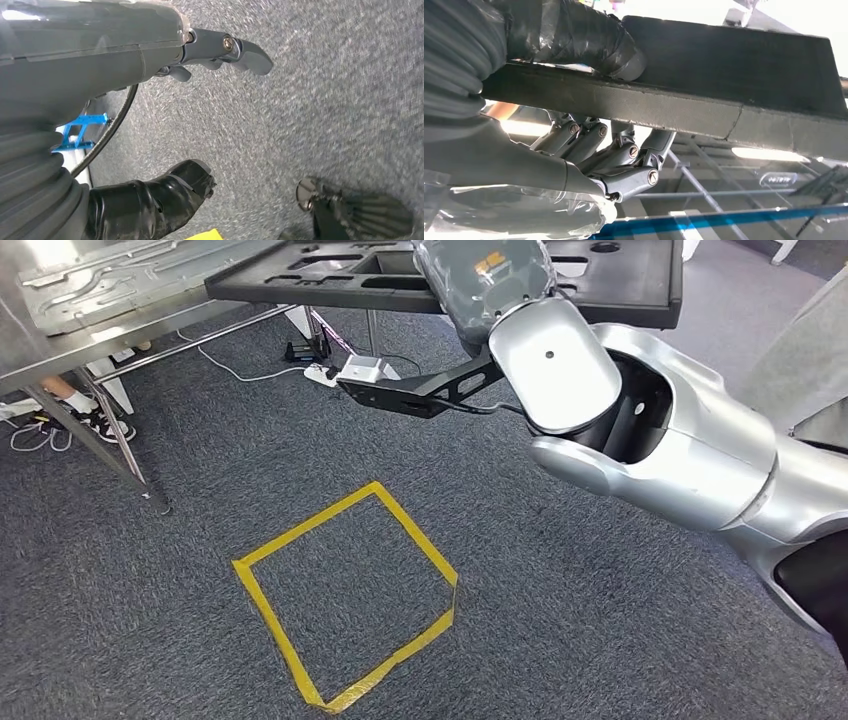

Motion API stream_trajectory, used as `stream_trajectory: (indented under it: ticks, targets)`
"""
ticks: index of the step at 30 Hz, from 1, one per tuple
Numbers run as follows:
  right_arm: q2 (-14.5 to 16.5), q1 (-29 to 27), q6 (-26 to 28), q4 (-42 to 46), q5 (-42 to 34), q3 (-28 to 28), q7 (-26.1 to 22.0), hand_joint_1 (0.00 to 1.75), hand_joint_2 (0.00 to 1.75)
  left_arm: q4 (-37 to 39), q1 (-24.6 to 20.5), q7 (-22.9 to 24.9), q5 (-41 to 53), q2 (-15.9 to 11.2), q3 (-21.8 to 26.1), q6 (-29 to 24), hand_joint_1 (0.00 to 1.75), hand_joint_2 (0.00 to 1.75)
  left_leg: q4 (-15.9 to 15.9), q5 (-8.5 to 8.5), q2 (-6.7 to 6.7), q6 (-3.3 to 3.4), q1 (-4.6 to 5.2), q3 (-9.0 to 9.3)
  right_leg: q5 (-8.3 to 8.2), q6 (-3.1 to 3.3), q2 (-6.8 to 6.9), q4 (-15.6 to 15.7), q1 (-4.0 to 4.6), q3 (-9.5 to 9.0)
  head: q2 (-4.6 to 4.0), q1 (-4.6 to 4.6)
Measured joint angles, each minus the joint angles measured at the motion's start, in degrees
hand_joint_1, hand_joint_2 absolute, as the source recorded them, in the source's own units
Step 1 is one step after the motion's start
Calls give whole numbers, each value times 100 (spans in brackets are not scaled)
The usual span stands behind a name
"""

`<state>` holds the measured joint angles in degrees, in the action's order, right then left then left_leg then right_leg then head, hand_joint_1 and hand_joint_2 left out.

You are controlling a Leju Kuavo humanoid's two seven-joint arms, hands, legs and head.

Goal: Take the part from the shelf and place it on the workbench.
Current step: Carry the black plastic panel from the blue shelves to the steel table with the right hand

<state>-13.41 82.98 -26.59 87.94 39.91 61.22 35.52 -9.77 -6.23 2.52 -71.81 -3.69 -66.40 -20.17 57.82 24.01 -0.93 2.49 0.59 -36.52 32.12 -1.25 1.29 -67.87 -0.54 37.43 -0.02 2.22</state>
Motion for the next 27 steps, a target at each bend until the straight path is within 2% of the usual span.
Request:
stream_trajectory:
  ticks: [1, 2, 3, 4, 6, 7, 8, 11, 13, 14, 16, 17, 18, 19, 20, 22, 24, 27]
  targets:
    - [-9, -7, 7, -2, -15, 0, -5, 175, 175, 0, -9, -1, 1, 1, 1, 0, 0, 175, 3, 9, 26, 20, 0, 10, 129, 0, -75, -364, 0, 207, 0, -7]
    - [-15, -21, 11, -2, -30, 0, -8, 175, 175, 0, -17, -2, 1, 1, 1, 1, 0, 175, 10, 20, 58, 29, 0, 17, 184, -6, -108, -634, -2, 380, -1, -16]
    - [-17, -34, 13, -2, -42, 1, -9, 175, 175, 0, -21, -2, 3, 2, 2, 1, 0, 175, 22, 34, 93, 30, -3, 23, 135, -14, -118, -730, -8, 476, -1, -18]
    - [-19, -39, 14, -1, -44, 1, -5, 175, 175, 0, -23, -2, 9, 2, 3, 2, 0, 175, 41, 51, 131, 23, -8, 30, -19, -20, -119, -613, -16, 464, -1, -20]
    - [-24, -28, 16, 4, -34, 1, 3, 175, 175, 0, -18, -1, 23, 2, 5, 2, 0, 175, 105, 105, 206, -20, -22, 35, -441, -24, -134, 52, -39, 198, -1, -25]
    - [-26, -17, 19, 8, -28, 1, 5, 175, 175, 0, -17, -2, 30, 2, 6, 1, 0, 175, 158, 136, 237, -50, -18, 22, -568, -20, -154, 378, -45, 50, -1, -25]
    - [-28, -11, 23, 15, -22, 2, 11, 175, 175, 0, -15, -5, 33, 2, 7, 1, 0, 175, 191, 155, 261, -82, -18, 5, -625, -9, -171, 584, -44, -46, -1, -23]
    - [-36, -10, 33, 41, -15, 2, 34, 175, 175, 0, 2, -12, 38, 2, 8, -2, 0, 175, 203, 162, 301, -165, -22, -34, -625, 62, -179, 704, -25, -96, 0, -18]
    - [-47, -7, 33, 52, -11, 2, 41, 175, 175, -1, 17, -13, 40, 10, 9, -3, 0, 175, 327, 260, 259, -222, -33, -83, -651, 125, -159, 766, -37, -135, 0, -9]
    - [-53, -6, 33, 55, -10, 2, 42, 175, 175, -1, 15, -14, 40, 14, 10, -3, 0, 175, 532, 383, 227, -254, -46, -172, -661, 152, -149, 796, -47, -157, 0, -2]
    - [-60, -12, 33, 62, -9, 3, 42, 175, 175, 0, 8, -15, 40, 19, 14, -7, 0, 175, 1182, 688, 174, -314, -79, -474, -660, 179, -141, 812, -44, -174, -1, 13]
    - [-60, -22, 33, 66, -9, 3, 42, 175, 175, 0, 6, -15, 40, 19, 17, -9, 0, 175, 1475, 781, 164, -336, -96, -624, -656, 185, -139, 811, -42, -175, -1, 12]
    - [-61, -32, 32, 70, -9, 4, 42, 175, 175, 0, 8, -16, 40, 20, 20, -11, 0, 175, 1614, 783, 154, -350, -109, -705, -651, 186, -138, 810, -41, -177, -1, 14]
    - [-62, -40, 31, 73, -9, 4, 43, 175, 175, 0, 12, -16, 40, 20, 21, -11, 0, 175, 1549, 685, 144, -356, -118, -687, -646, 183, -139, 809, -41, -181, -1, 14]
    - [-63, -43, 31, 76, -9, 4, 43, 175, 175, 0, 14, -17, 40, 21, 22, -12, 0, 175, 1278, 505, 135, -353, -124, -564, -639, 174, -139, 809, -42, -189, -1, 14]
    - [-69, -38, 32, 88, -9, 4, 44, 175, 175, 0, 11, -19, 40, 21, 22, -14, 0, 175, 527, 196, 110, -326, -112, -199, -621, 141, -138, 811, -39, -208, -1, 12]
    - [-77, -36, 32, 99, -9, 4, 45, 175, 175, 0, -1, -22, 40, 20, 25, -16, 0, 175, 139, 121, 104, -276, -71, -4, -619, 89, -134, 824, -39, -208, 0, 10]
    - [-91, -44, 32, 109, -9, 4, 47, 175, 175, 0, -6, -23, 40, 20, 28, -17, 0, 175, 60, 113, 118, -185, -41, 48, -606, -3, -126, 834, -54, -218, 0, 5]
